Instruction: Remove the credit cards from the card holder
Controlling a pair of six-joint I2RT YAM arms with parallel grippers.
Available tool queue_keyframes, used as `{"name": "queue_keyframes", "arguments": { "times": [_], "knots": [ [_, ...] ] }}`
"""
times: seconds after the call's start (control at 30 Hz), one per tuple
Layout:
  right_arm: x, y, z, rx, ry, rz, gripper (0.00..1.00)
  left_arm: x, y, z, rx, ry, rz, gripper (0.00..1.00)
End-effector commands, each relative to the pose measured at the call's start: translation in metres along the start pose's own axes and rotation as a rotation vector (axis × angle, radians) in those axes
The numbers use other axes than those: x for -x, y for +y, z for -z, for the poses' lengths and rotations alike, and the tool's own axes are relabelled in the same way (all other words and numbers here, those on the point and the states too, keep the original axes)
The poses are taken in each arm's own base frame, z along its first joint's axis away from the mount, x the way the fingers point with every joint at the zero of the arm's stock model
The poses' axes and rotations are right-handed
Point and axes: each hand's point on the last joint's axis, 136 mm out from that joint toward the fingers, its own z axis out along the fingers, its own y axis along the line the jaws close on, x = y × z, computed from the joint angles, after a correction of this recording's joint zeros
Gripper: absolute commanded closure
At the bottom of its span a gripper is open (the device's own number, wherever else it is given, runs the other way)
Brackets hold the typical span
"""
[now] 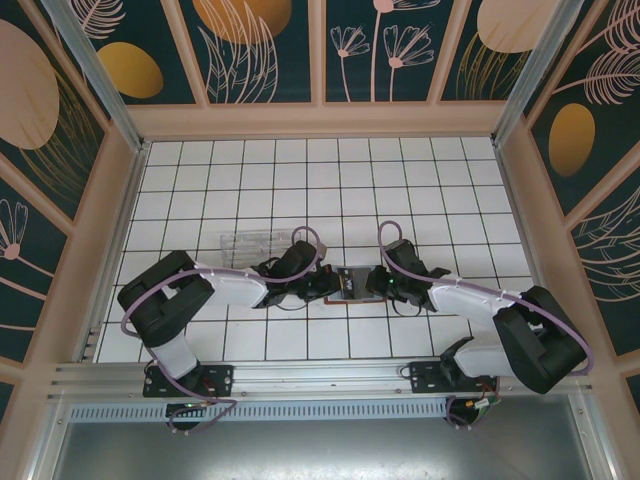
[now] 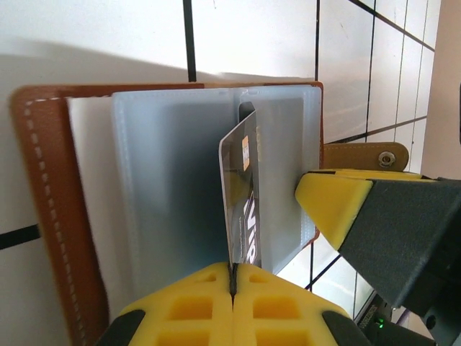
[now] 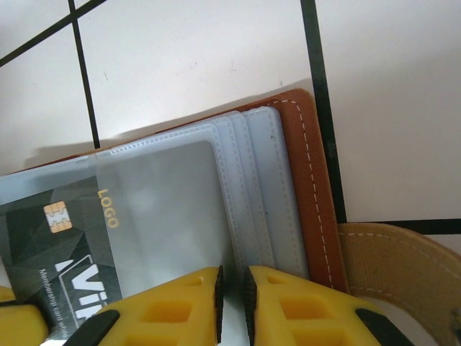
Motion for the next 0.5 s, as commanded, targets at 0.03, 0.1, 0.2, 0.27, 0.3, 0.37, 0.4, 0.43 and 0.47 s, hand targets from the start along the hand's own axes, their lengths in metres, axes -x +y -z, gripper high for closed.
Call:
{"name": "queue_keyframes", "arguments": {
  "times": [0.03, 0.1, 0.2, 0.27, 0.3, 0.37, 0.4, 0.43, 0.47],
  "knots": [
    [-0.023, -0.032, -0.006, -0.106, 0.08, -0.033, 0.8, 0.001, 0.017, 0.013, 0.066, -0.015, -0.026, 1.0],
    [-0.023, -0.032, -0.006, -0.107, 0.08, -0.033, 0.8, 0.001, 0.018, 0.017, 0.075, -0.021, -0.032, 1.0],
    [-0.022, -0.031, -0.006, -0.104, 0.077, -0.033, 0.8, 0.004, 0.016, 0.026, 0.083, -0.038, -0.046, 1.0],
    [-0.022, -0.029, -0.005, -0.1, 0.077, -0.031, 0.79, 0.006, 0.012, 0.033, 0.086, -0.05, -0.059, 1.0],
    [-0.02, -0.029, -0.005, -0.098, 0.072, -0.029, 0.79, 0.008, 0.008, 0.037, 0.086, -0.057, -0.068, 1.0],
    [-0.018, -0.025, -0.003, -0.088, 0.063, -0.02, 0.78, 0.012, 0.004, 0.047, 0.102, -0.078, -0.083, 1.0],
    [-0.015, -0.022, -0.002, -0.077, 0.055, -0.012, 0.75, 0.014, 0.004, 0.054, 0.123, -0.094, -0.092, 1.0],
    [-0.012, -0.016, 0.0, -0.061, 0.043, 0.001, 0.72, 0.017, 0.004, 0.061, 0.143, -0.112, -0.098, 1.0],
    [-0.009, -0.012, 0.002, -0.049, 0.03, 0.012, 0.7, 0.019, 0.004, 0.068, 0.156, -0.13, -0.101, 1.0]
  ]
}}
